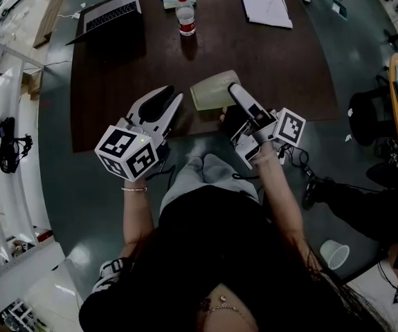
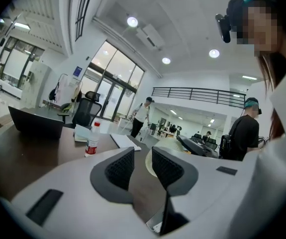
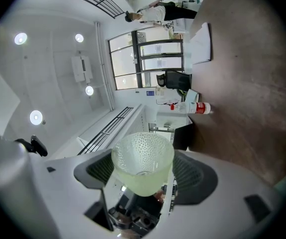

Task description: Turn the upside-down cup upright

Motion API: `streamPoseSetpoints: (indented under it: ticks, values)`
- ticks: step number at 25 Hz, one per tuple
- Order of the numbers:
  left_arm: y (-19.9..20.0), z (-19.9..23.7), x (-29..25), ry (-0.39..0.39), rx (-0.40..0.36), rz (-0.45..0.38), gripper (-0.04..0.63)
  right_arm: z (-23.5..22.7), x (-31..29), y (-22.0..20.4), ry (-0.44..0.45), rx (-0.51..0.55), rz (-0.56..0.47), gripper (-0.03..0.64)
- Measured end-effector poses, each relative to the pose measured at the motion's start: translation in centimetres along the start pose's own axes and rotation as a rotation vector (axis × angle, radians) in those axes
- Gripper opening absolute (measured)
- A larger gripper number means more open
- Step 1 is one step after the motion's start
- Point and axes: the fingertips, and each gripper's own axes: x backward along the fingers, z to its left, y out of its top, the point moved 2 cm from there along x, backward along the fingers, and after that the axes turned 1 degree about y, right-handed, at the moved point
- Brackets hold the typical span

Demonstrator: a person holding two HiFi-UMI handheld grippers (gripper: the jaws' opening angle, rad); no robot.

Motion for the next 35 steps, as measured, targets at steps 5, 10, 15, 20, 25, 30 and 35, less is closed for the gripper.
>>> streamPoseSetpoints:
  ticks: [5,10,15,20,25,30,35]
  values:
    - [-0.2,-0.4,0.2,-0.057,0.004,0.011,0.151,-0.1,0.1,-0.1,0.011,-0.016,-0.003,0.37]
    - [-0.5,-1.3,-0.2,-0.129,0.0,0.02,0.247,-0.3,0.1,-0.1,0.012,-0.024,0.002,0.37]
    - [-1.1,-2.1,-0.6,-0.186,0.007,0.054,0.318,-0.3,0.1,-0.2,0.018,-0.031,0.007,0.37]
    - [-1.5,-2.6,-1.1,-0.236,0.02,0.079,0.358,0.0,-0.1,-0.4,0.035,-0.039,0.023,0.37]
    - [-1.6,-3.1,-1.5,-0.274,0.031,0.096,0.382,0.4,-0.4,-0.9,0.06,-0.042,0.053,0.37]
    - [-1.6,-3.6,-2.1,-0.282,0.023,0.103,0.382,0.5,-0.6,-1.1,0.073,-0.046,0.069,0.37]
    - [-2.1,-4.5,-2.4,-0.3,-0.027,0.136,0.381,0.6,-0.7,-1.3,0.079,-0.055,0.075,0.37]
